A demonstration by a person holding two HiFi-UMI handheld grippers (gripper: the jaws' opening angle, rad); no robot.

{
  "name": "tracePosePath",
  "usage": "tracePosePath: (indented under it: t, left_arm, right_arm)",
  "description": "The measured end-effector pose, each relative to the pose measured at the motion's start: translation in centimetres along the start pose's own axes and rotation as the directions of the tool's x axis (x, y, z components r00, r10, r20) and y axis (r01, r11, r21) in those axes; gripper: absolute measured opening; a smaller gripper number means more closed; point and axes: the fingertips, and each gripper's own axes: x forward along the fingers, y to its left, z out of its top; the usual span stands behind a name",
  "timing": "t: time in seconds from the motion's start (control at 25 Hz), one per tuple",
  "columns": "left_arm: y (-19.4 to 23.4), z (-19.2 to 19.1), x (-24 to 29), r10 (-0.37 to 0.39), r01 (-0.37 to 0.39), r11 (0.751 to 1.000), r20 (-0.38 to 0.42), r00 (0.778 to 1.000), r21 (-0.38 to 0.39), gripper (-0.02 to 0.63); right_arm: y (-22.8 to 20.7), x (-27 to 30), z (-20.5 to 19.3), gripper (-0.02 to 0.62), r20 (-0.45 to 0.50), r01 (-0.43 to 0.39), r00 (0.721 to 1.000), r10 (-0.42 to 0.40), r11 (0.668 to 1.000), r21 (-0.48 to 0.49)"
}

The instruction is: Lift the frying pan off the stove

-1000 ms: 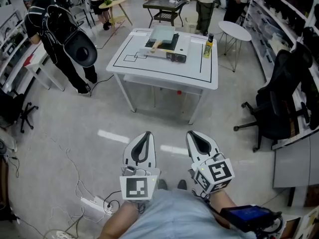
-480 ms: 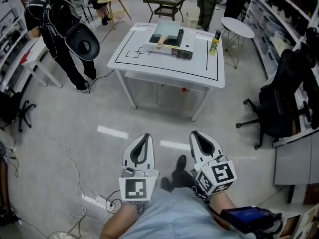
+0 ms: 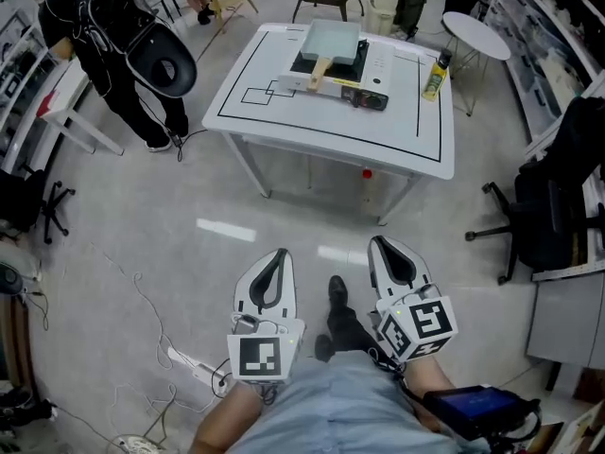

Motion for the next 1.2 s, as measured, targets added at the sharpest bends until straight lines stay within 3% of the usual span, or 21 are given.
tracePosePath:
  t: [0.36, 0.76, 1.2]
  left_arm:
    - [2.3, 2.0, 11.9, 0.05, -0.05, 0.999, -0.024, 0.998, 0.008, 0.018]
    - [4.8, 6.0, 15.6, 0.126, -0.128, 0.991, 0.056, 0.99, 0.034, 0.018]
    - [9.3, 4.6, 19.2, 0.166, -0.166, 0.986, 0.038, 0.985, -0.002, 0.018]
  right_arm:
    - [-5.5, 10.7, 3.4, 0.051, -0.037, -0.086, 0.996, 0.087, 0.996, 0.028]
    - [-6.7, 16.1, 8.3, 0.051, 0.017, -0.162, 0.987, 0.162, 0.987, -0.006]
    - [-7.3, 21.9, 8.4, 0.051, -0.014, -0.168, 0.986, 0.168, 0.986, -0.015]
